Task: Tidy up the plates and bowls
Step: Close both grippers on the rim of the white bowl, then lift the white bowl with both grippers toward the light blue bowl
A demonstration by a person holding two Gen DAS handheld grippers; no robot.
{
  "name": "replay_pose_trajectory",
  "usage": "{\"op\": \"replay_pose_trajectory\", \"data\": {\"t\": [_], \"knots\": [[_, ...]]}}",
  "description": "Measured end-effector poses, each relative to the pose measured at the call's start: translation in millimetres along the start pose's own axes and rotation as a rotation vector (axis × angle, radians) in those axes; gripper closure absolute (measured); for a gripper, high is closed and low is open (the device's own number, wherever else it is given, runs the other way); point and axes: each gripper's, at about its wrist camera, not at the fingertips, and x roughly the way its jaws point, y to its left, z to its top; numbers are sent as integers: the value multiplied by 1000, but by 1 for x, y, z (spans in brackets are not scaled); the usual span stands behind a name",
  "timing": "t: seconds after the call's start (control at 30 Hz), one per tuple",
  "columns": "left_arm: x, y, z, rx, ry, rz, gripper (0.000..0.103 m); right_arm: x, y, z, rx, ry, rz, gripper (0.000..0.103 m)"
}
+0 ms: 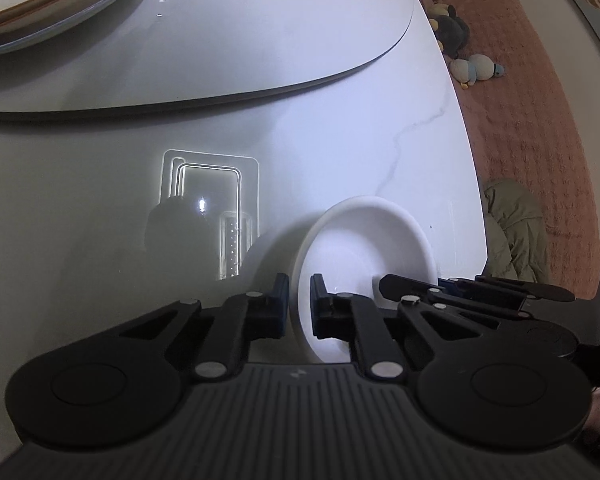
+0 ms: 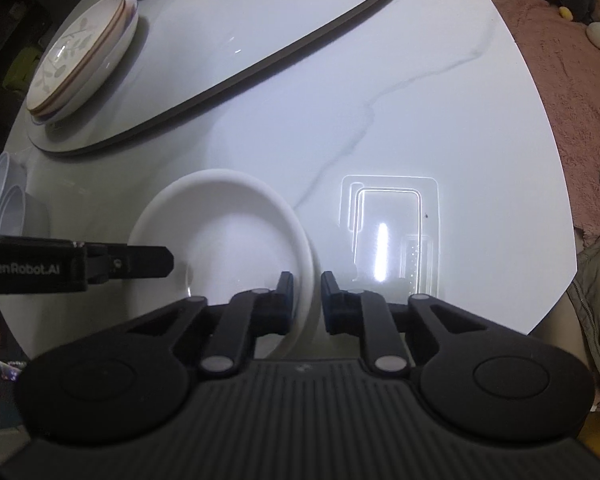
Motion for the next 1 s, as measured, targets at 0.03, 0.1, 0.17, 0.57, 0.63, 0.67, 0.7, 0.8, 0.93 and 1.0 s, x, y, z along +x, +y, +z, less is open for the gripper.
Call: {"op": "replay_pose_trajectory", "data": {"t": [0.03,0.1,0.17,0.57,0.63,0.67,0.7,0.8,0.93,1.0], "knots": [[0,-2,0,2,1,11,90,-1,0,1,1,0,4,90],[-4,-2,1,-23,6,3,90,-3,-1,3,3,2,10,90],[-9,1,1,-76,9,-15,90,-8,-2,7,9,10,25,90],[-72,-10,7,-108,-81,-26,90,-64,15,27,3,-19,113,90],[-91,-7,4,-128,-110,-34,90,-76,20,26,-9,-27,120,90],[-100,-3,4,-137,-123,-38,90,-81,24,27,-22,-34,121,90],[-107,-1,4,-150,-146,-42,90,-86,28,30,-32,-40,123,89],[-130,-3,-2,-170,-210,-44,90,-99,34,34,-14,-39,155,89],[-160,0,-12,-199,-268,-22,89,-105,48,36,-41,-44,196,87],[-169,4,-13,-199,-277,-13,89,-105,56,39,-62,-45,202,87]]}}
